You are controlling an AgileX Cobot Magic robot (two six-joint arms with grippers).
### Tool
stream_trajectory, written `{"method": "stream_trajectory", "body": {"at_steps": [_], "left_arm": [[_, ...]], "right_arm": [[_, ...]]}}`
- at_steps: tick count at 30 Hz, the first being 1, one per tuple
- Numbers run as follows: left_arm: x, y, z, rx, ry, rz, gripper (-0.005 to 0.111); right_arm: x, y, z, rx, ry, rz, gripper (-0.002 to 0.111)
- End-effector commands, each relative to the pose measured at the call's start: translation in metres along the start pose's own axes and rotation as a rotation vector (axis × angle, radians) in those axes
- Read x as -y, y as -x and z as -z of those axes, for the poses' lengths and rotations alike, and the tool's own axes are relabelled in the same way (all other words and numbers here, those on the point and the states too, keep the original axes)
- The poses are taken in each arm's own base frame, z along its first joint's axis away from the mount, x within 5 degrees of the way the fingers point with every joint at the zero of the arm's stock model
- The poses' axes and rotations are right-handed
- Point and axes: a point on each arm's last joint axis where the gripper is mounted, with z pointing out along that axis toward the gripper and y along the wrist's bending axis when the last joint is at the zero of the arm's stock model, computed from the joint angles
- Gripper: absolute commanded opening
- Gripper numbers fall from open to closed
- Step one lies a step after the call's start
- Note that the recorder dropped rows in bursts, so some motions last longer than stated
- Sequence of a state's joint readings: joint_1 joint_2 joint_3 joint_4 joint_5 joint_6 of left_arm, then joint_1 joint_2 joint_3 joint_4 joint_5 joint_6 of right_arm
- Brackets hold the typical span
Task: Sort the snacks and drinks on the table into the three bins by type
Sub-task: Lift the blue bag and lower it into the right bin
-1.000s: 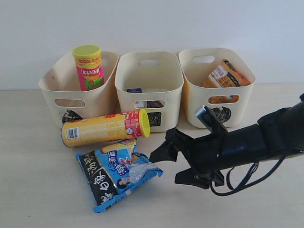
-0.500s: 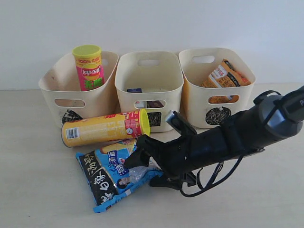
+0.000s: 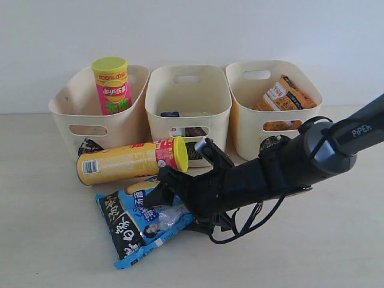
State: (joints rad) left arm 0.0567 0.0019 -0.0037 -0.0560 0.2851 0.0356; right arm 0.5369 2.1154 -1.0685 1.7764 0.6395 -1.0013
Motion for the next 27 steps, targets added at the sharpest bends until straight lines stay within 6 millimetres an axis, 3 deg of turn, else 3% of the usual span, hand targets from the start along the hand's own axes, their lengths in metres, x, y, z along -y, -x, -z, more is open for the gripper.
{"method": "stream_trajectory", "body": {"at_steps": [1, 7, 16, 27], "left_arm": [[0.0, 0.0, 0.0, 0.006, 0.003, 0.004, 0.004], [0.0, 0.0, 0.0, 0.006, 0.003, 0.004, 0.004], [0.0, 0.0, 0.0, 0.006, 0.003, 0.004, 0.004], [0.0, -0.001, 0.0, 0.003, 0.002, 0.004, 0.004]], "right_arm": [[0.019, -0.002, -0.006, 0.008, -0.107, 0.008, 0.056], [0.018, -0.003, -0.006, -0.001, -0.092, 0.007, 0.0], [0.001, -0.007, 0.004, -0.066, -0.043, 0.093, 0.0], [-0.046, -0.002, 0.056, -0.011, -0.128, 0.233, 0.0]]}}
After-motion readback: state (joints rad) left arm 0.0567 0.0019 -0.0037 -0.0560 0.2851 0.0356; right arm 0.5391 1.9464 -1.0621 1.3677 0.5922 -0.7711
